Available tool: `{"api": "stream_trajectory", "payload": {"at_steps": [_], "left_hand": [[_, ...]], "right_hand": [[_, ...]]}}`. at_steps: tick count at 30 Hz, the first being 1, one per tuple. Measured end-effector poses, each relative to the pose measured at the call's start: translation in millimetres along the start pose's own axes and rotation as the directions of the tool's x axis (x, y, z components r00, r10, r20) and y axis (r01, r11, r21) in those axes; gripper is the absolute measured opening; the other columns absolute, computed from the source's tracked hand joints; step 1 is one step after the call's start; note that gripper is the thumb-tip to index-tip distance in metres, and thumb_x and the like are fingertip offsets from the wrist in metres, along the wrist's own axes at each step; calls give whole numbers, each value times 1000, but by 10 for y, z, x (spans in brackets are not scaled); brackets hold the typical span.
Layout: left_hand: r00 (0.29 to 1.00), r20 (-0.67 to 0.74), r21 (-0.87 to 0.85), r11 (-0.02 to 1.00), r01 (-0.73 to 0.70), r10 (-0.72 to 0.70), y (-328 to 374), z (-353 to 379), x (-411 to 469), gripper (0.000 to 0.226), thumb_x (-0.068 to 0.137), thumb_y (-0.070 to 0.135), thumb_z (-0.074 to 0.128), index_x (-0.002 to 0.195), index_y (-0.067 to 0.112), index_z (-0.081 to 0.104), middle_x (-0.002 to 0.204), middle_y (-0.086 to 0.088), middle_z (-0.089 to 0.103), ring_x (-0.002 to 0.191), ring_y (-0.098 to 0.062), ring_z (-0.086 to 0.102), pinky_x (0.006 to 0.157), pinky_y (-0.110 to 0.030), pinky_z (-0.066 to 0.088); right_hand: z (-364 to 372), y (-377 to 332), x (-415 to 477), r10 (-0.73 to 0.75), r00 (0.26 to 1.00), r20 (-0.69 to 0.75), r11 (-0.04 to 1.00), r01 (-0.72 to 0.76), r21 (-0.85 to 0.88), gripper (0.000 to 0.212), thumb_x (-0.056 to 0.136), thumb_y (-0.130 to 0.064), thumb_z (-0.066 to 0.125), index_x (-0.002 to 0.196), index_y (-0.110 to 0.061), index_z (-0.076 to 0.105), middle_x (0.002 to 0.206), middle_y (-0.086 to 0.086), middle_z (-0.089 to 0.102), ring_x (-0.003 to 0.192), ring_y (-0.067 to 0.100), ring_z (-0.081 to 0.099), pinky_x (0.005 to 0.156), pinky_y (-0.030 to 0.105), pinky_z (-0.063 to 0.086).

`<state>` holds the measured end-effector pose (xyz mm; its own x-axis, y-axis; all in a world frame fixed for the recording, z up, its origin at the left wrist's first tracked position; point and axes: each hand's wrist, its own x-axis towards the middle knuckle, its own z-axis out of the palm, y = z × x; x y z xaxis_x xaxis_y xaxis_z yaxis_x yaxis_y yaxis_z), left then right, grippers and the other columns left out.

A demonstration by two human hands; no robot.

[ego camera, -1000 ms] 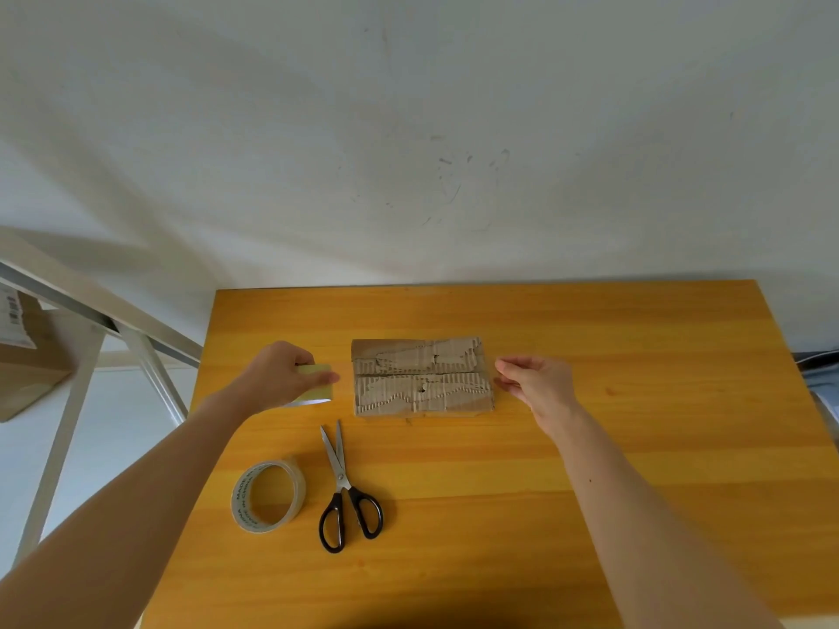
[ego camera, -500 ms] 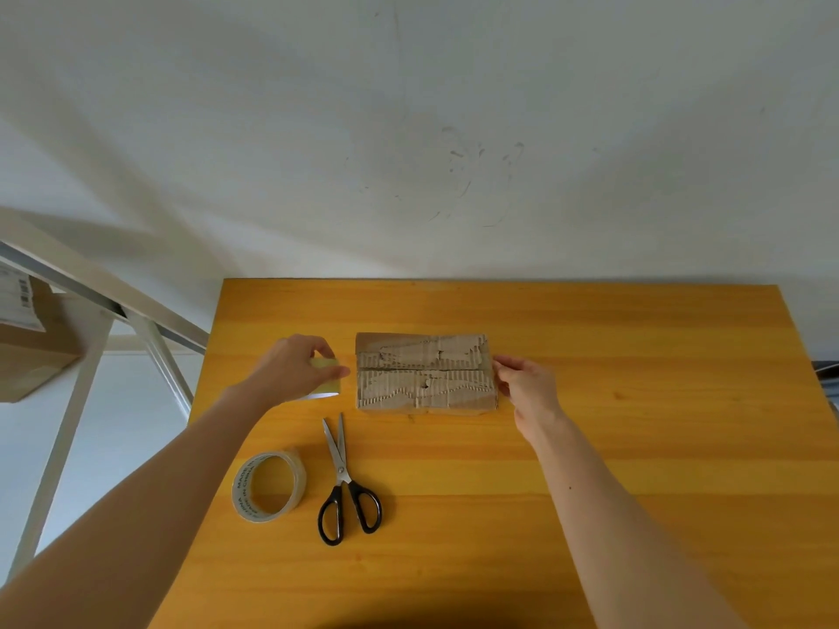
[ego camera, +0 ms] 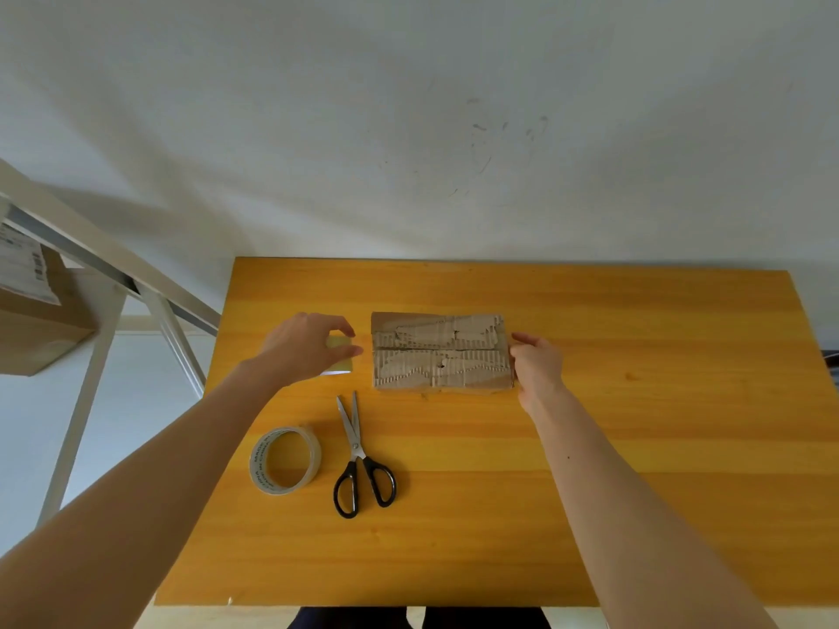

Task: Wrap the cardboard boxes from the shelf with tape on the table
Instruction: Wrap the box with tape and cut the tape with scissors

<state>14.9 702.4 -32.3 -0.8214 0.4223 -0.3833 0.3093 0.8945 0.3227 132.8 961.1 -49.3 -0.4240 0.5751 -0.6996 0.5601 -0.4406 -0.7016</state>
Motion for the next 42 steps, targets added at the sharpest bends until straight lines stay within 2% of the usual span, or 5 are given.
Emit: {"api": "stream_trajectory", "payload": {"at_steps": [6, 14, 24, 32, 42], "left_hand": [[994, 20, -8, 995, -104, 104, -62, -33, -48, 29, 86, 53, 57, 106, 32, 63, 80, 2, 62, 76, -17, 56, 61, -29, 44], [962, 38, -156, 953, -261, 270, -147, -143, -25, 12, 88, 28, 61, 99, 24, 63, 84, 2, 53, 72, -11, 47, 58, -21, 34], [952, 34, -218, 932, -290, 304, -197, -147, 20, 16, 86, 31, 65, 100, 21, 66, 76, 7, 48, 68, -11, 45, 57, -22, 33], [952, 18, -212, 932, -294, 305, -211, -149, 56, 19, 86, 32, 65, 101, 20, 68, 79, 5, 49, 62, -4, 43, 55, -19, 31], [945, 29, -223, 924, -312, 326, -236, -132, 62, 19, 86, 32, 66, 100, 19, 68, 74, 9, 48, 62, -4, 43, 54, -19, 30]], "right_hand": [[-80, -6, -163, -312, 941, -130, 924, 268, -273, 21, 96, -13, 53, 115, -10, 57, 111, 5, 55, 100, 21, 54, 76, 31, 44], [230, 494, -876, -769, 569, 292, 352, 758, -550, 9, 91, -21, 57, 87, -14, 59, 77, -4, 54, 71, 12, 51, 63, 22, 42], [739, 1535, -1104, -175, 846, 504, 232, 532, -814, 36, 90, -44, 60, 79, -10, 65, 66, 1, 61, 63, 20, 60, 56, 30, 48], [1110, 1646, -1201, -218, 873, 435, -18, 442, -897, 40, 90, -40, 61, 66, -17, 40, 75, -1, 55, 68, 17, 52, 54, 25, 38], [1057, 1822, -1213, -246, 911, 330, 26, 347, -938, 43, 94, -35, 56, 122, -4, 47, 117, 11, 55, 104, 23, 58, 76, 27, 49]]}}
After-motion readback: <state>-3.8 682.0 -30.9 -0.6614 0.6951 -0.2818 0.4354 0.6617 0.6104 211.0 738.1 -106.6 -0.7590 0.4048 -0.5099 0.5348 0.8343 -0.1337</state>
